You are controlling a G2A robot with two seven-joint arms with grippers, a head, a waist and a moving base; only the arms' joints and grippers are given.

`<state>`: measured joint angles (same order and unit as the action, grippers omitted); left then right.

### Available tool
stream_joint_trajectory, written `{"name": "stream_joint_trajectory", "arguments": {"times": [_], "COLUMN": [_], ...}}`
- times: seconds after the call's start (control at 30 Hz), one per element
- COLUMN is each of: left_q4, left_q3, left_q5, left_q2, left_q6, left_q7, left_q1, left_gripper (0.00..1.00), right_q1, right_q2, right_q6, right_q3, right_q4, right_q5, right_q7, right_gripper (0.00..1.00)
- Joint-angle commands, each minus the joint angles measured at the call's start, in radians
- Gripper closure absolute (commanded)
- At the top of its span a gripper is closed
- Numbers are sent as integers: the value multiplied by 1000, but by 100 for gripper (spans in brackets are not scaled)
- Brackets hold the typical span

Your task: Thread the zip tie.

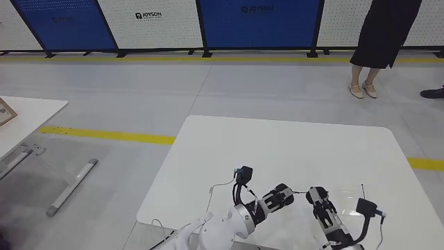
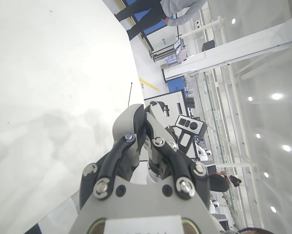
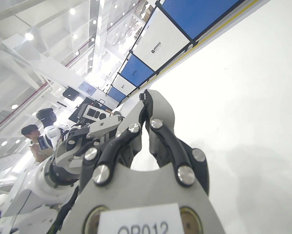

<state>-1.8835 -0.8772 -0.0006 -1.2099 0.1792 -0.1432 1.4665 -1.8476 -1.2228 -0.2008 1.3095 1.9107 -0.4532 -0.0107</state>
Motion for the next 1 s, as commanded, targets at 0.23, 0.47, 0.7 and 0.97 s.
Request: {"name": "stream_joint_trajectory", "arguments": {"times": [0.23,0.47,0.7,0.97], "left_q4": [-5,-7,-4,-17], "left_q3": [6,6,-8,-37], "left_q5": [5,-6,-55,-131], "left_q2": [-1,-3,-7,-13], "left_q6": [0,4,26,44], "left_q7": [-6,0,33,80], "left_q1": [1,4,7,13], "left_gripper": [100,100,100,100], "right_q1": [-4,-1,0,-10], "right_q2": [1,2,2,3], "right_q6": [-16,-23,-35,-41], "right_q3": [4,10,17,30], "right_q4": [6,6,0,-3], "right_q5": [10,39,56,61], "right_q7": [-23,-48,-50,-38], "right_gripper": [100,0,0,0]}}
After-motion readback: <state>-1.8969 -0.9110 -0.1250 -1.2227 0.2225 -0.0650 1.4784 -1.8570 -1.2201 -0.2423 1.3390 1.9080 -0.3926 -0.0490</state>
